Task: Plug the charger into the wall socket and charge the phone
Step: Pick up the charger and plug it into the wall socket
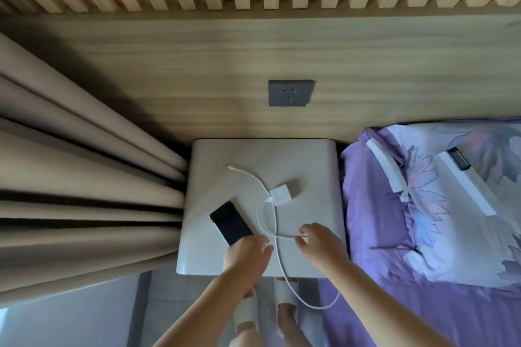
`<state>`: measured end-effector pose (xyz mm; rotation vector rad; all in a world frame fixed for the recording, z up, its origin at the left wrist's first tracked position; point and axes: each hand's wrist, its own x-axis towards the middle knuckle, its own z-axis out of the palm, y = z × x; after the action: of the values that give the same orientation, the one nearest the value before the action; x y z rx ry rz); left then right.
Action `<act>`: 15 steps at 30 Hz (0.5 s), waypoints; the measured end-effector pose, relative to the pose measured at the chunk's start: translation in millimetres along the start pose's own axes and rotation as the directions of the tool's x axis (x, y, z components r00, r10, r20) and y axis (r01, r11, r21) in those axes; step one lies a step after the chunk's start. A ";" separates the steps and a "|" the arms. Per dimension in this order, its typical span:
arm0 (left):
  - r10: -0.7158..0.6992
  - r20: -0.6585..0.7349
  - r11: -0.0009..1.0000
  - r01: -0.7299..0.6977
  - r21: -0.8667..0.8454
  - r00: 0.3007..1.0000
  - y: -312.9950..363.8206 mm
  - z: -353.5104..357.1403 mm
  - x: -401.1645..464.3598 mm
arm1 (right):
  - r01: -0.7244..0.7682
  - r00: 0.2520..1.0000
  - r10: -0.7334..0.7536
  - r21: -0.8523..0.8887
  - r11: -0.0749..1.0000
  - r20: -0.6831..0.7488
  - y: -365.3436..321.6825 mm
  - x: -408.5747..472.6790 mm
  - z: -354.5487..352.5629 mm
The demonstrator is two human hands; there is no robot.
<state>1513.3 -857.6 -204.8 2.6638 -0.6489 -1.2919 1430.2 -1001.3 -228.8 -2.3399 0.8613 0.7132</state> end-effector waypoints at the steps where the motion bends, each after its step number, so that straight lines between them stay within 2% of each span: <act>1: -0.012 -0.011 0.999 0.012 -0.034 1.000 0.5 -0.2 10.1 | 0.004 1.000 -0.004 -0.003 1.000 0.016 -1.7 6.9 1.1; 4: -0.048 -0.027 0.991 0.044 -0.130 0.998 0.0 0.9 38.0 | 0.012 0.999 -0.011 -0.008 1.000 0.053 -6.5 27.2 7.0; 10: -0.052 -0.057 0.981 0.040 -0.190 0.997 -7.0 8.9 100.1 | -0.052 0.997 0.049 0.047 0.998 0.053 -13.8 70.0 23.0; 15: -0.088 -0.053 0.940 0.066 -0.335 0.995 -9.3 17.8 142.1 | -0.152 0.988 0.147 0.198 0.968 0.041 -19.0 98.8 38.4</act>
<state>1580.2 -907.7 -321.3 2.4604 -0.2870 -1.1999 1497.2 -1005.1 -313.0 -2.0998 1.0562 0.6819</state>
